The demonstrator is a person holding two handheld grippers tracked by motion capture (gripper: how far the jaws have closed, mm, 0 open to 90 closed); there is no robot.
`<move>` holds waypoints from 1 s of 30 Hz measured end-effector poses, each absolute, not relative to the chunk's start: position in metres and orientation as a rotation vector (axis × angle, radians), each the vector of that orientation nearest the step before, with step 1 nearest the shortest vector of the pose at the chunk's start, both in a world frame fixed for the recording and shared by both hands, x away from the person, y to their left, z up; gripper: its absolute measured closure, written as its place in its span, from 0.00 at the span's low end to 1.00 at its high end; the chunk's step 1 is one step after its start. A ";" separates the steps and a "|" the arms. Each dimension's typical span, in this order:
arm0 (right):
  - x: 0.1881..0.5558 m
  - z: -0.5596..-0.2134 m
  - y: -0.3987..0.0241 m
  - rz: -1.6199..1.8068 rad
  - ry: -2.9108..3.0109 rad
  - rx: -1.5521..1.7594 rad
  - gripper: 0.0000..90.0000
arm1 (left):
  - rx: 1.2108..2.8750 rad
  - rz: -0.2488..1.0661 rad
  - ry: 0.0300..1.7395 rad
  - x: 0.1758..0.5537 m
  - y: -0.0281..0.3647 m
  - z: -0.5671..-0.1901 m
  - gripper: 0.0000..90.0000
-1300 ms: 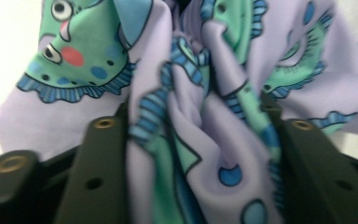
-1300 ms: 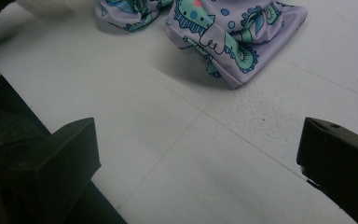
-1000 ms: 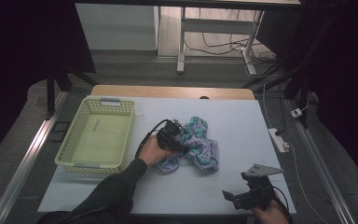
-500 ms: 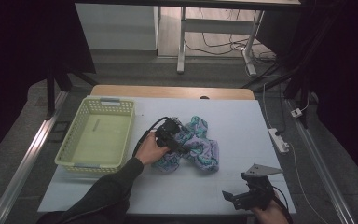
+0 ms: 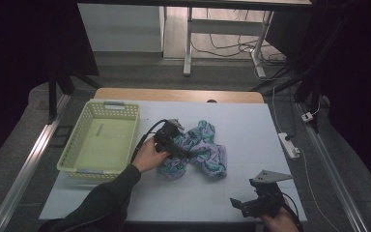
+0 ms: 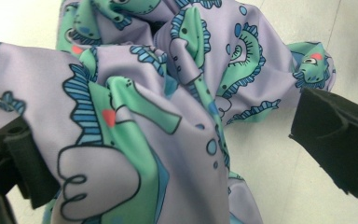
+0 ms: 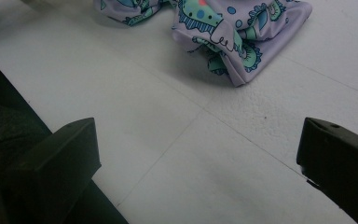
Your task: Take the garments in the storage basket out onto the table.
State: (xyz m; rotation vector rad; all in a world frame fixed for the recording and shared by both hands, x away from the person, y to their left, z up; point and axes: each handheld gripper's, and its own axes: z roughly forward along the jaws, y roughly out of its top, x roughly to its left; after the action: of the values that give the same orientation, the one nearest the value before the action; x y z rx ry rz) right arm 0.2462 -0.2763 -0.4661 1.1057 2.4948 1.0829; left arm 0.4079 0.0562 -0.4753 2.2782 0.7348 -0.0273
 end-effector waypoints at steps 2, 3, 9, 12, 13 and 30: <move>0.246 -0.466 -0.276 1.081 2.495 1.105 0.00 | 2.266 -0.027 0.734 0.407 0.059 -0.474 0.00; 0.246 -0.466 -0.276 1.081 2.496 1.104 0.00 | 2.265 -0.026 0.731 0.406 0.061 -0.474 0.00; 0.245 -0.466 -0.276 1.081 2.498 1.096 0.00 | 2.259 -0.004 0.719 0.401 0.069 -0.468 0.00; 0.245 -0.466 -0.276 1.082 2.500 1.093 0.00 | 2.242 -0.009 0.722 0.399 0.074 -0.465 0.00; 0.245 -0.466 -0.276 1.082 2.500 1.093 0.00 | 2.234 -0.013 0.723 0.398 0.075 -0.463 0.00; 0.245 -0.466 -0.276 1.085 2.500 1.091 0.00 | 2.148 -0.016 0.721 0.386 0.103 -0.449 0.00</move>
State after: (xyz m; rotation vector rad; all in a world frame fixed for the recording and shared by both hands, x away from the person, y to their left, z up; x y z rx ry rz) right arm 0.2450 -0.2762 -0.4655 1.0910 2.5000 1.0848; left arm 0.3858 0.1033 -0.4488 2.1484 0.7214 -0.0159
